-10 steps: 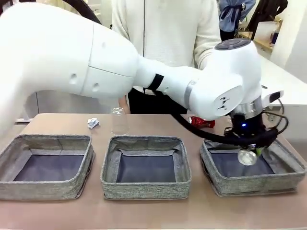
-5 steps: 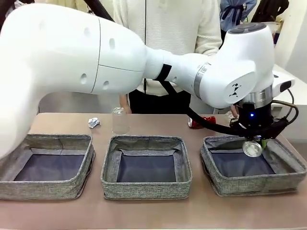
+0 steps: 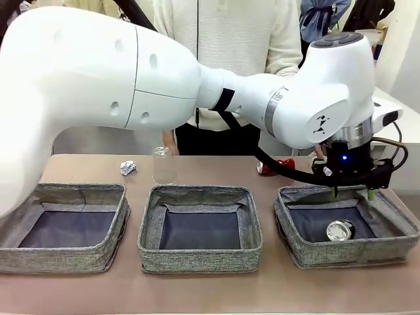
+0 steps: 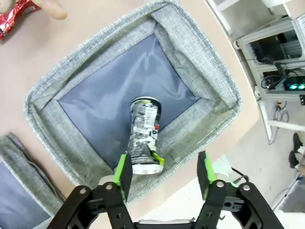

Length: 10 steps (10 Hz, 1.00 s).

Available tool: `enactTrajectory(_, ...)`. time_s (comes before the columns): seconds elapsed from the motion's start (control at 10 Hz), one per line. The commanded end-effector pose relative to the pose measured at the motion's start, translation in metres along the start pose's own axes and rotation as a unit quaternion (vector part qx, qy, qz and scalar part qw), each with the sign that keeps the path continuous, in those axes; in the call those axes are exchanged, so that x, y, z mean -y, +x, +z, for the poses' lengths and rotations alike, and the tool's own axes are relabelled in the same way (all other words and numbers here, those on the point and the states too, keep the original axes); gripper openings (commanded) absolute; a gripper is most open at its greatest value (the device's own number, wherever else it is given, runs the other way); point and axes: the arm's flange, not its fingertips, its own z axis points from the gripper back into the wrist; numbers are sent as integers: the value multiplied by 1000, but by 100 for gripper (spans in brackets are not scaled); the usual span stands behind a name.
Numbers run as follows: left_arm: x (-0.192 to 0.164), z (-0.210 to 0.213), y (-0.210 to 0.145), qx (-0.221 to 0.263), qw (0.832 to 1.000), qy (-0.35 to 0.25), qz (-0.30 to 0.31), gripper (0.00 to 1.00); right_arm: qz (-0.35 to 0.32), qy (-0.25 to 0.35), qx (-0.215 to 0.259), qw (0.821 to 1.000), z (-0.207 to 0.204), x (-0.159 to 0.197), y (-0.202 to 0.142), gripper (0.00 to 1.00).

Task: Sort the waste into the appropriate baskets.
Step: Place the picked waste into the Fabric basket indicated by the person.

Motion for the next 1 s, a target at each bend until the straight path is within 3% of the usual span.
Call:
enactTrajectory(0.0,1,5,2,16,1000,13,6,100,4,-9,1,1000,-2,-1,-6,100)
enactTrajectory(0.3,-5,15,4,21,1000,16,5,100,4,-9,1,1000,-2,-1,-6,100)
enactTrajectory(0.4,-18,42,3,11,1000,19,0,100,0,0,0,1000,0,0,0,100)
enactTrajectory(0.5,-46,90,-6,11,1000,22,4,100,6,-5,-22,1000,-6,-2,-1,100)
enactTrajectory(0.7,-135,195,-59,18,997,43,67,100,22,27,-78,996,-42,-16,1,100)
enactTrajectory(0.9,-219,251,-107,6,988,36,147,100,31,35,-144,988,-108,-45,-9,100)
